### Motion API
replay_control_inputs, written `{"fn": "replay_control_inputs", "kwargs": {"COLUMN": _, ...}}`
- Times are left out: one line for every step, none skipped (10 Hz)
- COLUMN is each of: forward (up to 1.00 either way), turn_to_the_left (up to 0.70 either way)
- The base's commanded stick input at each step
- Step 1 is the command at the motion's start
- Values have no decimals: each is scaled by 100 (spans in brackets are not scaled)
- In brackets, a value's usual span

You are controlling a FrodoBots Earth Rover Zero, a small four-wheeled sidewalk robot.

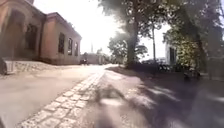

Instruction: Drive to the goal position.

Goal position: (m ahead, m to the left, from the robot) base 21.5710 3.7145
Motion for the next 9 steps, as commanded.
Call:
{"fn": "replay_control_inputs", "kwargs": {"forward": 85, "turn_to_the_left": 0}}
{"fn": "replay_control_inputs", "kwargs": {"forward": 85, "turn_to_the_left": 0}}
{"fn": "replay_control_inputs", "kwargs": {"forward": 85, "turn_to_the_left": 0}}
{"fn": "replay_control_inputs", "kwargs": {"forward": 85, "turn_to_the_left": 0}}
{"fn": "replay_control_inputs", "kwargs": {"forward": 85, "turn_to_the_left": 0}}
{"fn": "replay_control_inputs", "kwargs": {"forward": 85, "turn_to_the_left": 0}}
{"fn": "replay_control_inputs", "kwargs": {"forward": 85, "turn_to_the_left": 0}}
{"fn": "replay_control_inputs", "kwargs": {"forward": 85, "turn_to_the_left": 0}}
{"fn": "replay_control_inputs", "kwargs": {"forward": 85, "turn_to_the_left": 0}}
